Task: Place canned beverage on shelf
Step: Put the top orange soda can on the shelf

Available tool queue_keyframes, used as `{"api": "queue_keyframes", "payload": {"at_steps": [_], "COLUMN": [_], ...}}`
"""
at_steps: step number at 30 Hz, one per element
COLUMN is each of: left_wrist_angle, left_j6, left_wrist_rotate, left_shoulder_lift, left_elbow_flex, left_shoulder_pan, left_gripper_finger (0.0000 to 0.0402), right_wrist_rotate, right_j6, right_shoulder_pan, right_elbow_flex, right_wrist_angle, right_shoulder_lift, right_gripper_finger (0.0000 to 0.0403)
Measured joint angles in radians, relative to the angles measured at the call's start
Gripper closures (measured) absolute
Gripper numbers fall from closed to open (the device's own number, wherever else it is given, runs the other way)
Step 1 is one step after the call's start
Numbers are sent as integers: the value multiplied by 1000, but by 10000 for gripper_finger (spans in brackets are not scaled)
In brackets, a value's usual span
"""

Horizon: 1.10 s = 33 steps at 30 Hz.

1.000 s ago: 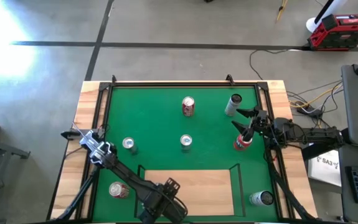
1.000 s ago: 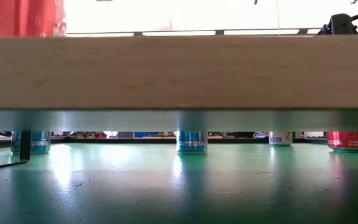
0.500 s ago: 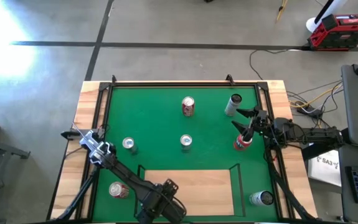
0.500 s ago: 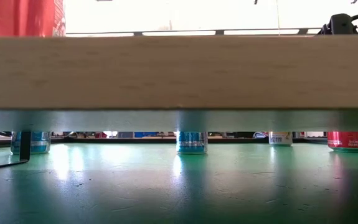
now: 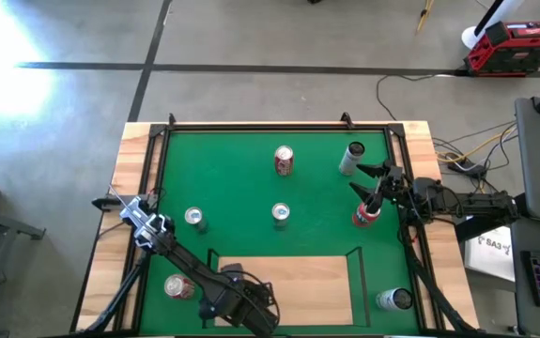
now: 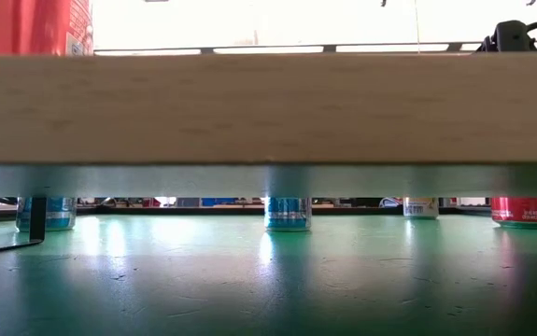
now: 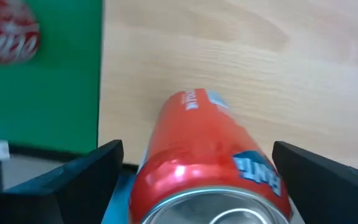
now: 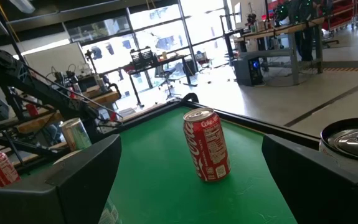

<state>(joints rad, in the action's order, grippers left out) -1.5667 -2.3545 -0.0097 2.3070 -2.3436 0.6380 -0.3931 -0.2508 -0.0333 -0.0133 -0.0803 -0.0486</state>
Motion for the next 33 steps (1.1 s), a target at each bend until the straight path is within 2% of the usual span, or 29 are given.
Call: {"api": "queue_keyframes", "payload": {"at_steps": [9, 19, 27, 33], "left_wrist_angle": [-4, 6, 6, 14], "left_j6": [243, 248, 87, -27], "left_wrist_rotate": [0, 1, 1, 47], "left_shoulder_lift": [0, -1, -2, -2], "left_elbow_flex": [0, 1, 1, 2], "left_shoulder_pan": [0, -1, -1, 0], "left_gripper_finger": [15, 122, 120, 105], "right_wrist_rotate": [0, 0, 0, 0], "right_j6": [0, 0, 0, 0], "right_shoulder_pan": [0, 0, 0, 0], "right_elbow_flex": [0, 0, 0, 0], "right_wrist_angle": [0, 0, 0, 0], "right_shoulder_lift": [0, 0, 0, 0], "right_gripper_finger": [22, 22, 22, 22]}}
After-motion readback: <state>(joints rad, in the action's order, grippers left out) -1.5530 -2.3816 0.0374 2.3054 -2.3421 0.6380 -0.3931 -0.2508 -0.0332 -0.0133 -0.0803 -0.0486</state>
